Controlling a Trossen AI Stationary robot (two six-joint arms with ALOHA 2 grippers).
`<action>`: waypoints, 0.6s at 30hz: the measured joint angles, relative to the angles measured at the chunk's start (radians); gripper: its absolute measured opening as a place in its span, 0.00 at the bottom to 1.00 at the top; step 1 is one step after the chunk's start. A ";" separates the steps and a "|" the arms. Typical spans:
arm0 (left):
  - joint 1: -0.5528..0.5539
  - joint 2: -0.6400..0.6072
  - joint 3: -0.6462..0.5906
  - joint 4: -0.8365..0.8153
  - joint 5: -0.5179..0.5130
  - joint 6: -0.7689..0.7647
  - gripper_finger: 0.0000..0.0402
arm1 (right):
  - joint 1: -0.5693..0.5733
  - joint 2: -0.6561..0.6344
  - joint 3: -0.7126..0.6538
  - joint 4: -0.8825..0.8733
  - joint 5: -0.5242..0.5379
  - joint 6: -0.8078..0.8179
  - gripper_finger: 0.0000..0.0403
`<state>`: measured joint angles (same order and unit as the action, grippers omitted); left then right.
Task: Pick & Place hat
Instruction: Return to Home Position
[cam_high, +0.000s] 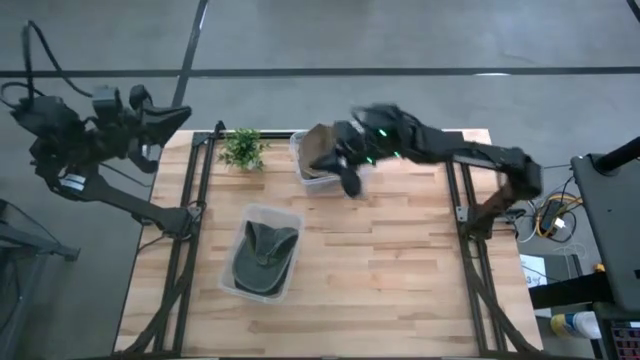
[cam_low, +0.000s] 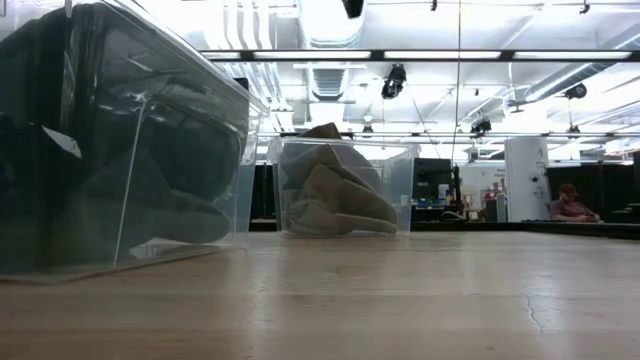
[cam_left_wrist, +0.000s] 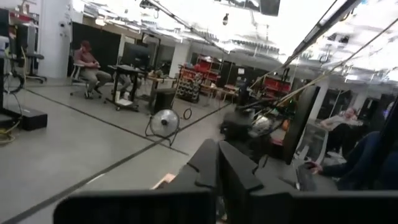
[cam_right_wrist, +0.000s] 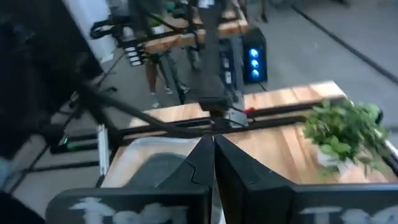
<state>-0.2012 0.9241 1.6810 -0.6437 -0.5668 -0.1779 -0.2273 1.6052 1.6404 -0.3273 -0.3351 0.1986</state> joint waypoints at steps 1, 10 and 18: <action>0.000 0.006 0.000 -0.008 -0.001 0.004 0.02 | 0.019 -0.042 -0.049 0.033 -0.002 -0.019 0.02; 0.001 0.102 -0.007 -0.267 -0.379 -0.060 0.02 | 0.102 -0.361 -0.346 -0.102 0.042 -0.095 0.02; -0.004 0.129 -0.196 -0.198 -0.226 -0.149 0.02 | 0.179 -0.665 -0.701 0.233 -0.035 -0.048 0.02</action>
<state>-0.2050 1.0532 1.4852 -0.8419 -0.7931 -0.3271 -0.0483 0.9406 0.9393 -0.0944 -0.3698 0.1504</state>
